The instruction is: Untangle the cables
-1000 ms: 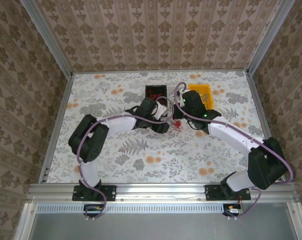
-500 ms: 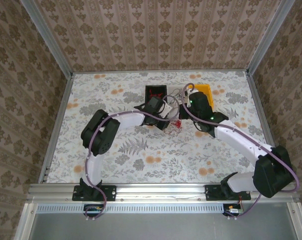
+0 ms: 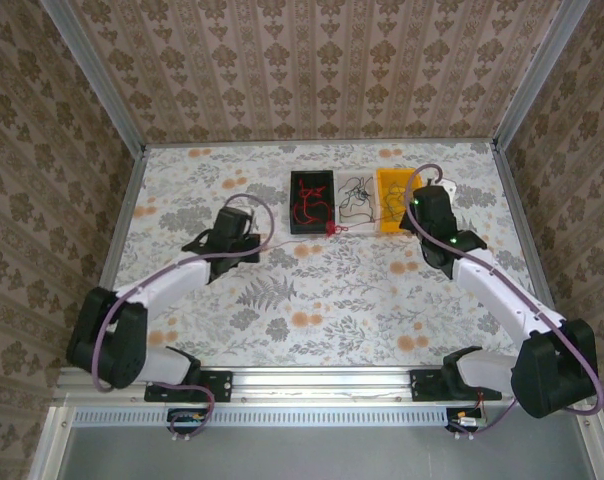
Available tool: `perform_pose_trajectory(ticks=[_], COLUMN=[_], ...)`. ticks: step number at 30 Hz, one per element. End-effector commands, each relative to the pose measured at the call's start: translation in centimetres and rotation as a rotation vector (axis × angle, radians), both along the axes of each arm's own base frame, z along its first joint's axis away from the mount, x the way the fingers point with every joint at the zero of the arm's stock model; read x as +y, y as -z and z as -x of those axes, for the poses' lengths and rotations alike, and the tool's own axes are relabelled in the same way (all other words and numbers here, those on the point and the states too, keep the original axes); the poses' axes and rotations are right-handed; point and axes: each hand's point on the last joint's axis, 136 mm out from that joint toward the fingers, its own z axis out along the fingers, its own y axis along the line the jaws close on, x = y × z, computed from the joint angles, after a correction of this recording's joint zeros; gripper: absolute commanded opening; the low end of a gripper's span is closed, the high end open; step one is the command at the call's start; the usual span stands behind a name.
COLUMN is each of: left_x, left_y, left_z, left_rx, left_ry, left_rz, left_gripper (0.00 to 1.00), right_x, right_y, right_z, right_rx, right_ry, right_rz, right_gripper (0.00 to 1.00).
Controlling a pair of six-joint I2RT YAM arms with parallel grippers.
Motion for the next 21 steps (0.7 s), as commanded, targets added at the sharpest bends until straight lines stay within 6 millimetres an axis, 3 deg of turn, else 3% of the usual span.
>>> perform_pose_trajectory(ticks=[1,4,8,12,15,21], left_x=[6.6,9.1,11.1,11.3,10.1,6.6], left_y=[-0.2,-0.5,0.4,1.2,1.6,3.1], left_z=[0.6,0.7,1.2,1.4,1.2,0.7], left_rx=[0.005,-0.005,0.030,0.058,0.059,0.098], left_ry=[-0.286,-0.390,-0.468,-0.485,-0.443,-0.309], left_rz=[-0.056,-0.032,-0.027,-0.019,0.027,0.093], left_gripper=[0.00,0.00,0.00,0.00,0.00,0.00], right_x=[-2.6,-3.4,-4.1,-4.7,-4.9,-4.2], right_y=[0.6,1.3,2.2,3.2,4.4,8.6], right_z=[1.4,1.9,2.6,3.6,4.5,6.5], right_rx=[0.015,0.033,0.057,0.087,0.128,0.209], right_ry=[0.121,0.159,0.189,0.202,0.219,0.265], right_rz=[0.003,-0.018,-0.025,-0.016,-0.026,-0.145], right_gripper=[0.00,0.00,0.00,0.00,0.01,0.42])
